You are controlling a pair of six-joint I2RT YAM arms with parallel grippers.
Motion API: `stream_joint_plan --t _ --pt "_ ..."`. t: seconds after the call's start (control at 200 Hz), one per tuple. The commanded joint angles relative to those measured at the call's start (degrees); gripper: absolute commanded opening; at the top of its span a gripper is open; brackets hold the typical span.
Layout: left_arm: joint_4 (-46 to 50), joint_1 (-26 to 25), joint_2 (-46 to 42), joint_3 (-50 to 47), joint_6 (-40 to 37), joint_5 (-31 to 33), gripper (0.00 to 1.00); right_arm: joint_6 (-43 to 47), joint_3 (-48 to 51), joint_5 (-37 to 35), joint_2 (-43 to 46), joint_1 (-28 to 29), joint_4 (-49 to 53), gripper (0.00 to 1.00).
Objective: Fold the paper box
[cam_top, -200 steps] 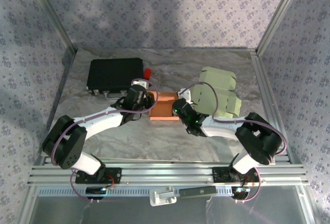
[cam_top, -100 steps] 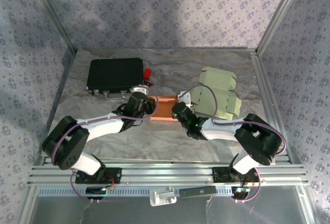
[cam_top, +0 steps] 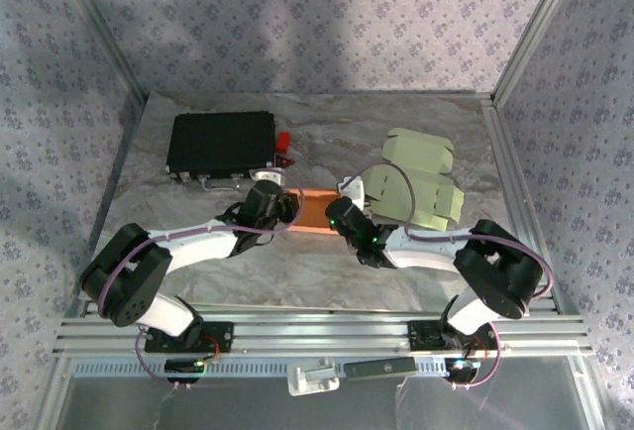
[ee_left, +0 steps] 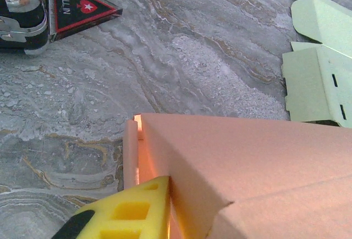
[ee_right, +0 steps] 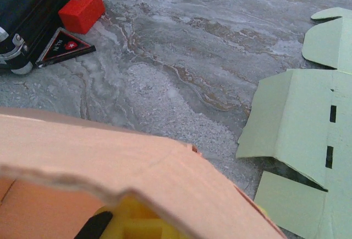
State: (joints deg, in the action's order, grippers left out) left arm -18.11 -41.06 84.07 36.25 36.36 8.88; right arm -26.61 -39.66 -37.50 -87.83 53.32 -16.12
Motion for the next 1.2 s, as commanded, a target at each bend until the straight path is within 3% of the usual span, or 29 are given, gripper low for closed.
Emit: stream_joint_plan --t 0.0,0.195,0.44,0.71,0.969,1.194 --pt "1.12 -0.82 -0.09 0.79 0.7 -0.87 0.17 -2.25 -1.49 1.03 1.65 1.05 4.54 0.11" --pt "1.58 -0.96 0.11 0.83 0.49 -0.13 0.16 -4.84 -2.1 1.51 4.36 1.69 8.34 0.35" --pt "4.01 -1.78 0.1 2.01 -0.41 1.65 0.15 -10.97 -4.46 6.1 10.67 2.01 17.72 0.56" --pt "5.81 -2.53 0.97 3.38 -0.08 4.3 0.12 -16.23 -9.6 13.75 13.44 3.34 29.29 0.64" --pt "6.92 -2.76 1.28 4.21 -0.05 4.96 0.12 -21.15 -14.37 12.72 24.36 3.98 41.33 0.64" --pt "7.68 -2.95 1.21 4.87 -0.16 5.3 0.11 -27.88 -16.3 17.65 35.85 -4.51 49.46 0.63"
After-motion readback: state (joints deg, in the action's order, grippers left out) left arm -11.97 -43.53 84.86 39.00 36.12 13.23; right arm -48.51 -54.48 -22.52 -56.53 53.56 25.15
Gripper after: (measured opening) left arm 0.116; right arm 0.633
